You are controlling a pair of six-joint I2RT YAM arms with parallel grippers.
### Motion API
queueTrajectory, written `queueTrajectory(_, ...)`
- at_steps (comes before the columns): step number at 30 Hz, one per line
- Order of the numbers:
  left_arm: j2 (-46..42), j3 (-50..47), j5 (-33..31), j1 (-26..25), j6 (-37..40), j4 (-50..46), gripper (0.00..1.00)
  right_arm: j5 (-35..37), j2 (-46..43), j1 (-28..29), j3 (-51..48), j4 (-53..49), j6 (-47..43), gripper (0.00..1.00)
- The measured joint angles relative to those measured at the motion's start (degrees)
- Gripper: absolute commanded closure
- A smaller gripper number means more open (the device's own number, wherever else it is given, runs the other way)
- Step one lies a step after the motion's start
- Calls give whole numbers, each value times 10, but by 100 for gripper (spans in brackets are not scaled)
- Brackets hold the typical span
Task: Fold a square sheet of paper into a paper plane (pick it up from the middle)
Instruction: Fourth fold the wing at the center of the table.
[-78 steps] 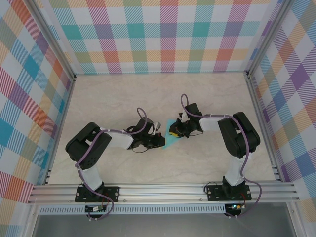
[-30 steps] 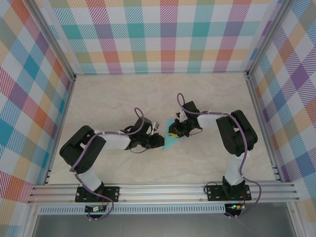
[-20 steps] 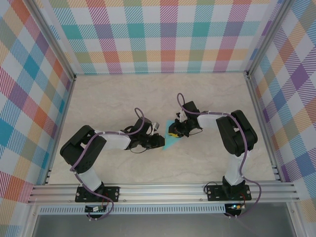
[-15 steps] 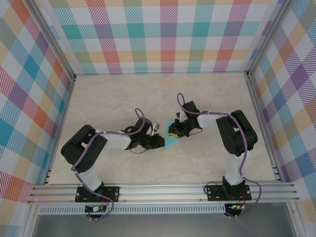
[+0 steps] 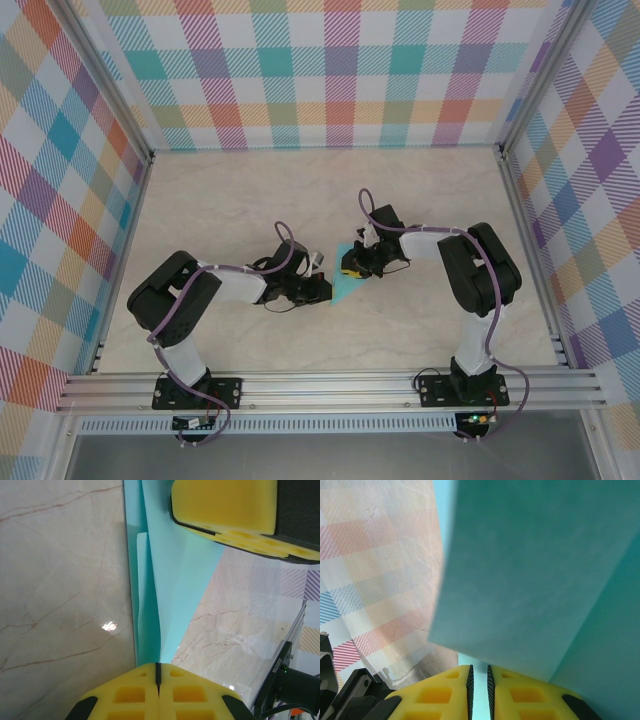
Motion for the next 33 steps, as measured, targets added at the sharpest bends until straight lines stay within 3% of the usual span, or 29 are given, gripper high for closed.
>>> queueTrajectory(33, 8, -12, -2, 2, 3, 20, 100, -18, 2, 1, 7, -6, 7, 81)
